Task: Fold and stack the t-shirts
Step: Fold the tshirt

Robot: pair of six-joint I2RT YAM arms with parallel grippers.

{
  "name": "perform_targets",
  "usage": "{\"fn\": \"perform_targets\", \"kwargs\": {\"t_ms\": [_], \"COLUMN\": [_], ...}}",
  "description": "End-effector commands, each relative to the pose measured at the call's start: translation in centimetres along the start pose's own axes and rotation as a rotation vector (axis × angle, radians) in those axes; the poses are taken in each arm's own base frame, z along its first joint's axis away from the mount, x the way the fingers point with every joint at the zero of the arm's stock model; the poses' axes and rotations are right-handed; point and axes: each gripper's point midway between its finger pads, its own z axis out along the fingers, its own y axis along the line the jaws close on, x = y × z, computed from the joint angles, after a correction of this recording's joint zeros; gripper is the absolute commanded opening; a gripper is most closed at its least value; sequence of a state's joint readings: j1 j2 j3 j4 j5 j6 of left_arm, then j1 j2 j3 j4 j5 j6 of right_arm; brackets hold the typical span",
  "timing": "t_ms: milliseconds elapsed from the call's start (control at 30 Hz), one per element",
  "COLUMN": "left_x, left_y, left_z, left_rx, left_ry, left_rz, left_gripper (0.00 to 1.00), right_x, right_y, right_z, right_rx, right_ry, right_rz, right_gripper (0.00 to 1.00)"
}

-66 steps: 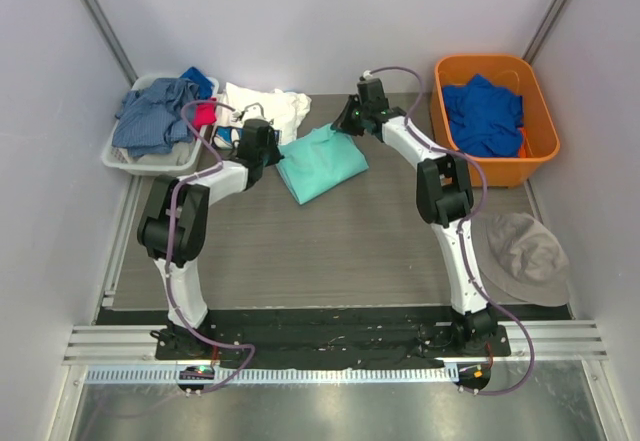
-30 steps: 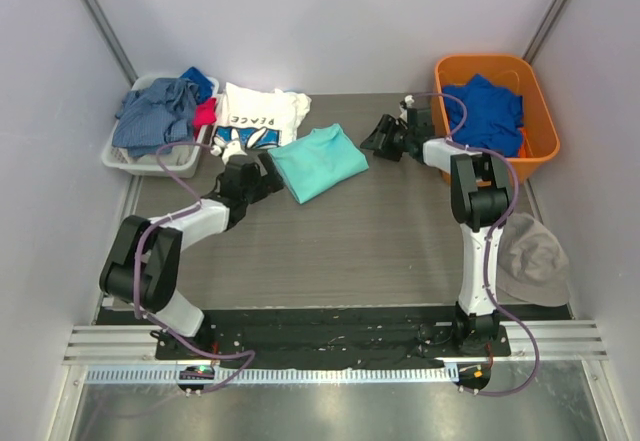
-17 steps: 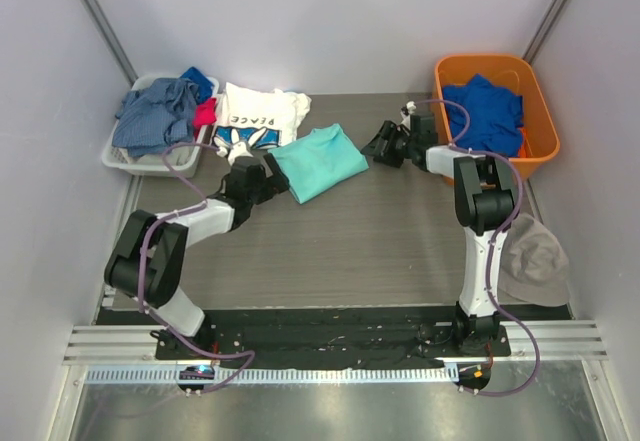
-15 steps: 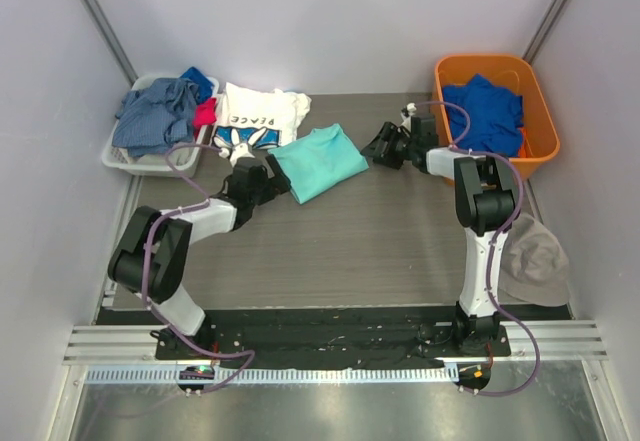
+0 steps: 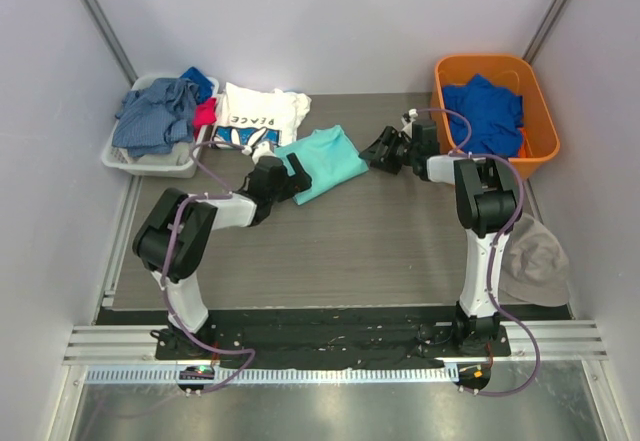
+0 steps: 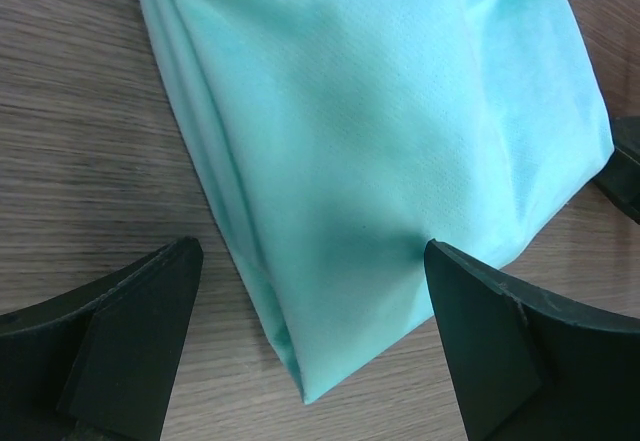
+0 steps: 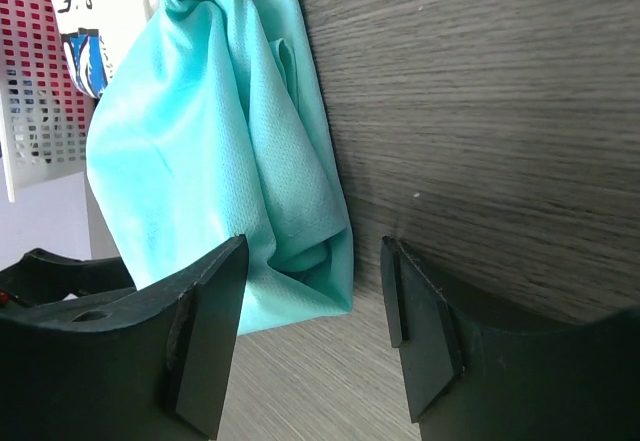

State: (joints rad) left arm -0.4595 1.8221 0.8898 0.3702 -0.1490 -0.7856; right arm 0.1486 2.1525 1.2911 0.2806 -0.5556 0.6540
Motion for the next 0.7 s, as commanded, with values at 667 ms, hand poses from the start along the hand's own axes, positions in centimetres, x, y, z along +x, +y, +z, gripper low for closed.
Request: {"fn": "perform_targets", "kwargs": {"t_ms": [667], "left_x": [2.7], "left_y": [0.3], "left_z": [-4.0], "left_rx": [0.042], "left_ry": [0.025], "left_rz": [0.007], "left_gripper": [0.95], "right_x": [9.4], "right_y": [4.3], "right_z": [-4.9], "right_rx": [0.011], "right_ry": [0.140], "right_rz": [0.009], "right_gripper": [0.63]}}
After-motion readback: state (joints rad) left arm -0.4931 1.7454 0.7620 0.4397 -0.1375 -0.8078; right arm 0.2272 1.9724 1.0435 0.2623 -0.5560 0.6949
